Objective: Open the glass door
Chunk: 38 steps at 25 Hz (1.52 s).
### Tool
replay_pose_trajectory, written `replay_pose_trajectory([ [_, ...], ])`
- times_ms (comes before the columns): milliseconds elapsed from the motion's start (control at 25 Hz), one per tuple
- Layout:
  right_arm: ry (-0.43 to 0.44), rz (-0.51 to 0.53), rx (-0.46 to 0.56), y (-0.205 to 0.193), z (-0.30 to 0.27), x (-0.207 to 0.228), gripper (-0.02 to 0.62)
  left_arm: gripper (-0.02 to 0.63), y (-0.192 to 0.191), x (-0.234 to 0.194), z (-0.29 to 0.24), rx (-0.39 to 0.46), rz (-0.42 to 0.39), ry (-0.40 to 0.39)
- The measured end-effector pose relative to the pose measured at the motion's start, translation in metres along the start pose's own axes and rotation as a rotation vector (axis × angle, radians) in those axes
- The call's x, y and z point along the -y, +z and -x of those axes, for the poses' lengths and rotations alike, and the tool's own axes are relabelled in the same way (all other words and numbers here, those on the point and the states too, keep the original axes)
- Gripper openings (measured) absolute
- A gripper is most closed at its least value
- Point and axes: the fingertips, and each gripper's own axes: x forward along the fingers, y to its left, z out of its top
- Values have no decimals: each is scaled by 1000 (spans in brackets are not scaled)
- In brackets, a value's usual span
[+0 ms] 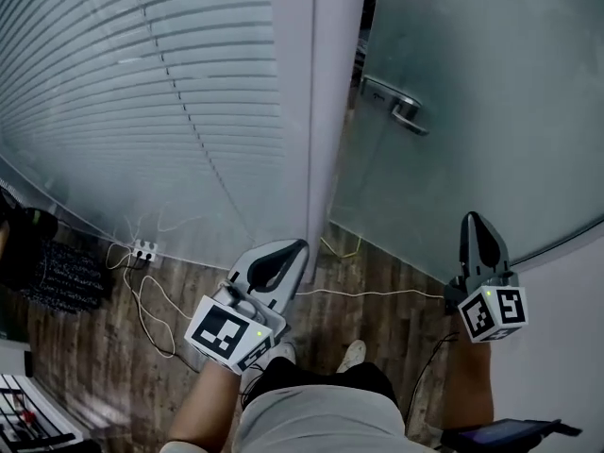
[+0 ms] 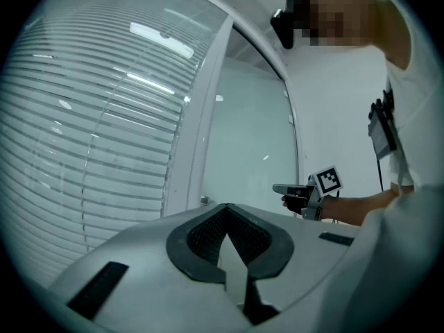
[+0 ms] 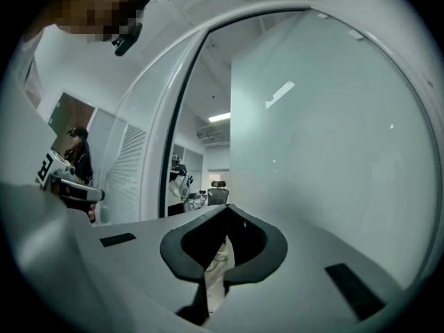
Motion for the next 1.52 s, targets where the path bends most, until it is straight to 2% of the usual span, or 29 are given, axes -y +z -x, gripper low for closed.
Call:
replay_pose_trajectory([
  [240, -67, -2, 53, 5, 65, -50, 2, 0, -9, -9, 27, -17, -13, -96],
  [760, -32, 25, 66, 10, 139, -127, 2, 0, -5, 1, 86, 23, 18, -105],
  [1120, -5, -8, 88, 8, 260, -152, 2, 0, -18, 94, 176, 20, 3, -82],
  [1280, 17, -14, 93, 20, 289, -169, 2, 0, -9, 110, 215, 29, 4, -44],
  [1520, 25, -35, 98, 31, 330, -192, 2, 0, 3, 136, 268, 19, -1, -38],
])
